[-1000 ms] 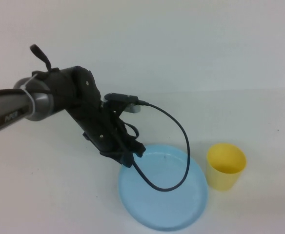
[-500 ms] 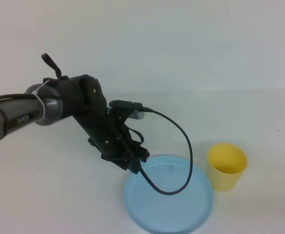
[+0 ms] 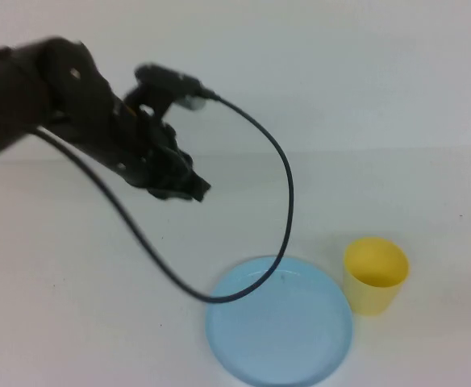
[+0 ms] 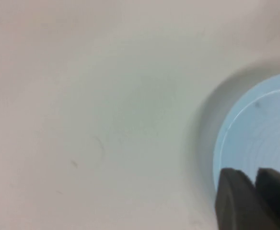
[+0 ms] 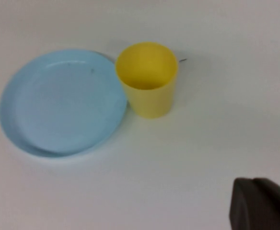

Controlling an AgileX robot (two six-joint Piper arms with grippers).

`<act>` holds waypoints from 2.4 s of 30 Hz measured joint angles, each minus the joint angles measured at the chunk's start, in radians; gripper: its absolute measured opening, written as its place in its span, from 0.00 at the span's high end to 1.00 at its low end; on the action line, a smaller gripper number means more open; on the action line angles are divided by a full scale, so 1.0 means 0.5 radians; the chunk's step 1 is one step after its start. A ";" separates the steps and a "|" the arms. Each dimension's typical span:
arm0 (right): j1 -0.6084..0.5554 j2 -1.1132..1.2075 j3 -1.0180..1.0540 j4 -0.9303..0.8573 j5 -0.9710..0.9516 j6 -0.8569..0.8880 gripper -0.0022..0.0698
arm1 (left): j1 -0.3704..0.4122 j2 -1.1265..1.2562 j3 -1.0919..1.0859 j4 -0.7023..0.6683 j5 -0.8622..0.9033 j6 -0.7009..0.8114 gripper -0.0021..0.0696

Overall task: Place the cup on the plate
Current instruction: Pick up the cup from the table, then place the cup on the plate

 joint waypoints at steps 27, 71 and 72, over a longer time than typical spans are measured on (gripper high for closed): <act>0.968 2.336 -1.717 -1.005 0.413 0.757 0.93 | -0.016 -0.932 0.719 -0.458 0.012 0.590 0.97; 1.001 2.835 -2.378 -0.905 0.676 0.794 0.93 | -0.009 -1.374 1.096 0.362 -0.643 -0.078 0.97; 1.022 2.809 -2.418 -0.843 0.681 0.794 0.93 | -0.009 -1.432 1.159 0.386 -0.683 -0.113 0.97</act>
